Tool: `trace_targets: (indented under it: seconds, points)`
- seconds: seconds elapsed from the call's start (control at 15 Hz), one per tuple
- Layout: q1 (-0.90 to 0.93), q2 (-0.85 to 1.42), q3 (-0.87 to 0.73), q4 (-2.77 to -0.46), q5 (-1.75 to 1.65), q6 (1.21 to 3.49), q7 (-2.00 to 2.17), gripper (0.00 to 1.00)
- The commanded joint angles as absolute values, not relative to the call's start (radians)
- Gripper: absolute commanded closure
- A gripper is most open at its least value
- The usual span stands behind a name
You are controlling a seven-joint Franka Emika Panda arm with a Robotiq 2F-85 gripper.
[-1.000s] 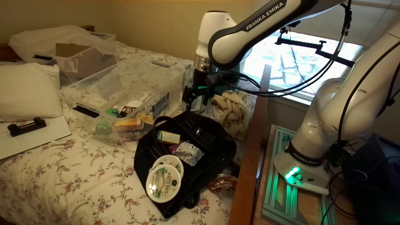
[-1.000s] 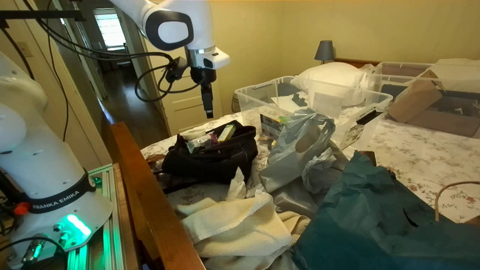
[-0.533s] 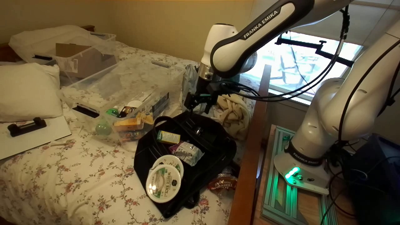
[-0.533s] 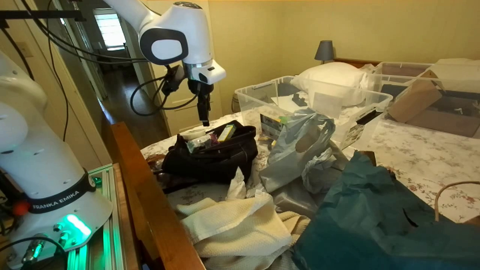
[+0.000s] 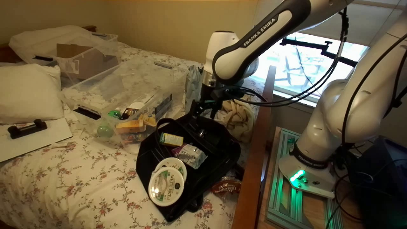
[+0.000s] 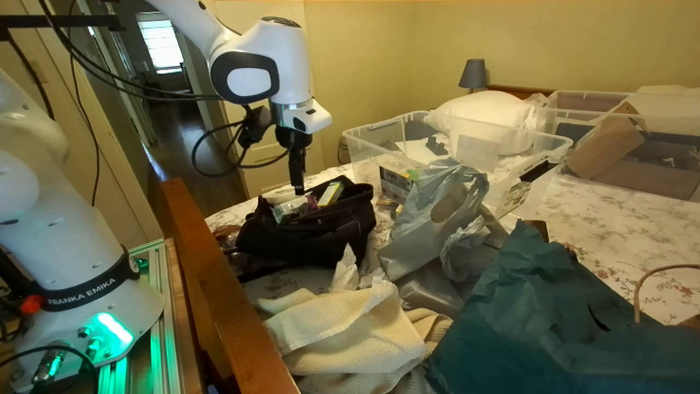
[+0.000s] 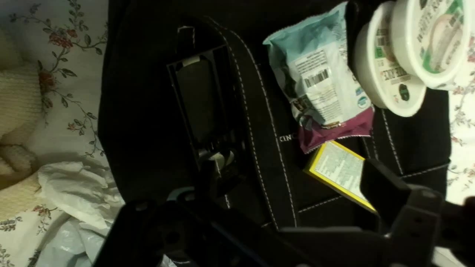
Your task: Put the black object from the black bag in the clear container.
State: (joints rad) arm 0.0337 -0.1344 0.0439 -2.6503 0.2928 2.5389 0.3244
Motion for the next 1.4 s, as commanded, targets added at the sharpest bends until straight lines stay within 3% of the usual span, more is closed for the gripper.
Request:
trace_targets:
  seconds: [0.0,0.73,0.8,0.93,1.0,1.07,1.27,1.33]
  points:
    - [0.015,-0.024,0.045,-2.611,0.183,2.563,0.311,0.0]
    - [0.034,0.194,-0.013,-2.505,-0.077,2.62,0.386,0.0]
    - [0.036,0.205,-0.016,-2.498,-0.071,2.615,0.381,0.05]
    - [0.039,0.221,-0.024,-2.489,-0.063,2.599,0.371,0.26]
    - [0.04,0.226,-0.026,-2.486,-0.06,2.589,0.365,0.27]
    - [0.041,0.227,-0.03,-2.487,-0.064,2.575,0.359,0.12]
    - [0.038,0.235,-0.031,-2.485,-0.058,2.515,0.33,0.0]
    - [0.036,0.239,-0.029,-2.483,-0.052,2.499,0.319,0.0]
